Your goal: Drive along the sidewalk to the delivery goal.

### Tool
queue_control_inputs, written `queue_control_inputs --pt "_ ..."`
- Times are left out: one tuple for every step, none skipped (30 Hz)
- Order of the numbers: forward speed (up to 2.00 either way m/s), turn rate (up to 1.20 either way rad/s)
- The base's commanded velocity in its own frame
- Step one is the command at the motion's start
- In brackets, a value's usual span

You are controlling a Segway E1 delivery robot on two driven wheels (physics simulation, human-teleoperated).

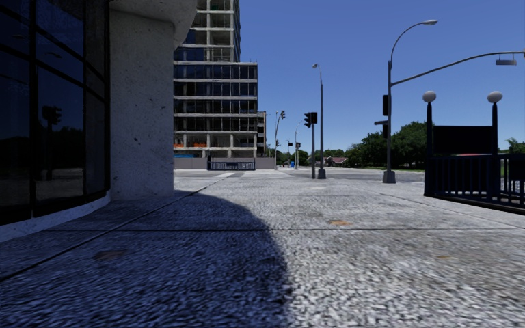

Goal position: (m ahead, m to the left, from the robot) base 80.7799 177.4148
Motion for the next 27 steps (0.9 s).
queue_control_inputs --pt "1.92 0.00" --pt "1.92 0.00" --pt "1.92 0.00" --pt "1.92 0.00" --pt "1.92 0.00" --pt "1.92 0.00" --pt "1.92 0.00" --pt "1.92 0.00" --pt "1.92 0.00" --pt "1.92 0.00" --pt "1.92 0.00" --pt "1.92 0.00" --pt "1.92 0.00" --pt "1.92 0.00" --pt "1.92 0.00" --pt "1.92 0.00" --pt "1.92 0.00" --pt "1.92 0.00" --pt "1.92 0.00" --pt "1.92 0.00" --pt "1.92 0.00" --pt "1.92 0.00" --pt "1.92 0.00" --pt "1.92 0.00" --pt "1.92 0.00" --pt "1.92 0.00" --pt "1.92 0.00"
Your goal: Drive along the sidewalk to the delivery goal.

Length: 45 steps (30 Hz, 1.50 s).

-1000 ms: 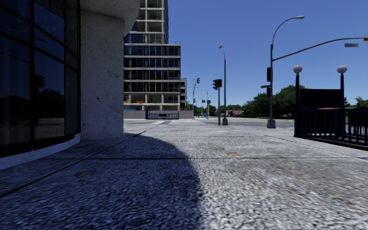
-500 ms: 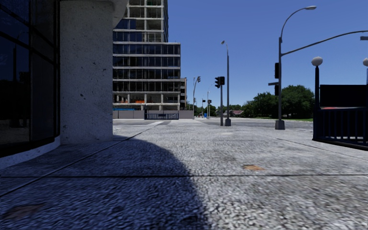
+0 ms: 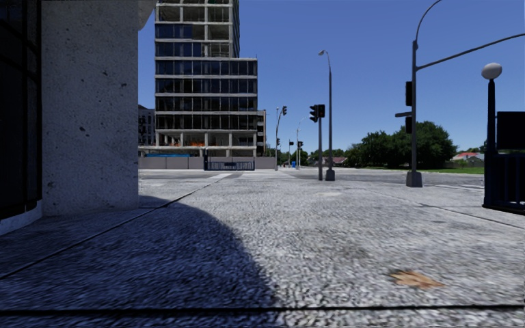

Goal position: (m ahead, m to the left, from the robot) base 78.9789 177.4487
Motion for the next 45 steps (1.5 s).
queue_control_inputs --pt "1.92 0.00" --pt "1.92 0.00" --pt "1.92 0.00" --pt "1.92 0.00" --pt "1.92 0.00" --pt "1.92 0.00" --pt "1.92 0.00" --pt "1.92 0.00" --pt "1.92 0.00" --pt "1.92 0.00" --pt "1.92 0.00" --pt "1.92 0.00" --pt "1.89 0.00" --pt "1.89 0.00" --pt "1.80 0.00" --pt "1.78 0.00" --pt "1.83 0.00" --pt "1.89 0.00" --pt "1.89 0.00" --pt "1.90 0.00" --pt "1.91 0.00" --pt "1.91 0.00" --pt "1.91 0.00" --pt "1.91 0.00" --pt "1.91 0.00" --pt "1.91 0.00" --pt "1.91 0.00" --pt "1.91 0.00" --pt "1.91 0.00" --pt "1.91 0.00" --pt "1.91 0.00" --pt "1.91 0.00" --pt "1.91 0.00" --pt "1.91 0.00" --pt "1.91 0.00" --pt "1.91 0.00" --pt "1.91 0.00" --pt "1.91 0.00" --pt "1.91 0.00" --pt "1.91 0.00" --pt "1.91 0.00" --pt "1.91 0.00" --pt "1.91 0.00" --pt "1.91 0.00" --pt "1.91 0.00"
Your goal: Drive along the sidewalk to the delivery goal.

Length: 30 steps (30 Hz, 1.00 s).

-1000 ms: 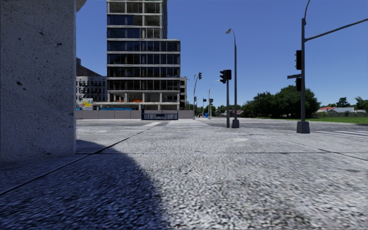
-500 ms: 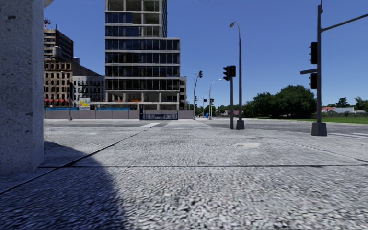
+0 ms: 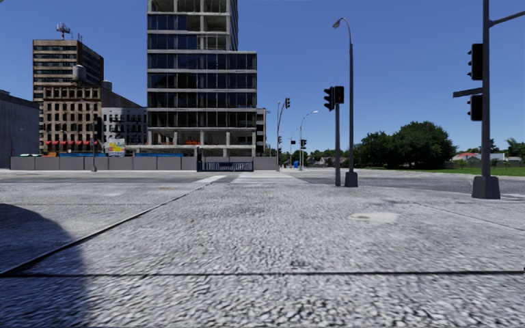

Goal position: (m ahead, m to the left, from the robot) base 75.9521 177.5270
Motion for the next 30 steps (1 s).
queue_control_inputs --pt "1.91 0.00" --pt "1.91 0.00" --pt "1.91 0.00" --pt "1.91 0.00" --pt "1.91 0.00" --pt "1.91 0.00" --pt "1.91 0.00" --pt "1.91 0.00" --pt "1.91 0.00" --pt "1.91 0.00" --pt "1.91 0.00" --pt "1.91 0.00" --pt "1.91 0.00" --pt "1.91 0.00" --pt "1.91 0.00" --pt "1.91 0.00" --pt "1.91 0.00" --pt "1.91 0.00" --pt "1.91 0.00" --pt "1.91 0.00" --pt "1.91 0.00" --pt "1.91 0.00" --pt "1.91 0.00" --pt "1.91 0.00" --pt "1.91 0.00" --pt "1.91 0.00" --pt "1.91 0.00" --pt "1.91 0.00" --pt "1.91 0.00" --pt "1.91 0.00"
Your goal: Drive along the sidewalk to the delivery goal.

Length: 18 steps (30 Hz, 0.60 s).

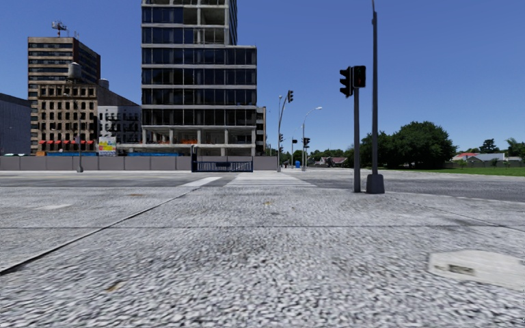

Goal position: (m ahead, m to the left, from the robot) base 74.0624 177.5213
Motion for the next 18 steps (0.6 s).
queue_control_inputs --pt "1.91 0.00" --pt "1.91 0.00" --pt "1.91 0.00" --pt "1.91 0.00" --pt "1.91 0.00" --pt "1.91 0.00" --pt "1.91 0.00" --pt "1.91 0.00" --pt "1.91 0.00" --pt "1.91 0.00" --pt "1.91 0.00" --pt "1.91 0.00" --pt "1.91 0.00" --pt "1.91 0.00" --pt "1.91 0.00" --pt "1.90 0.00" --pt "1.90 0.00" --pt "1.90 0.00"
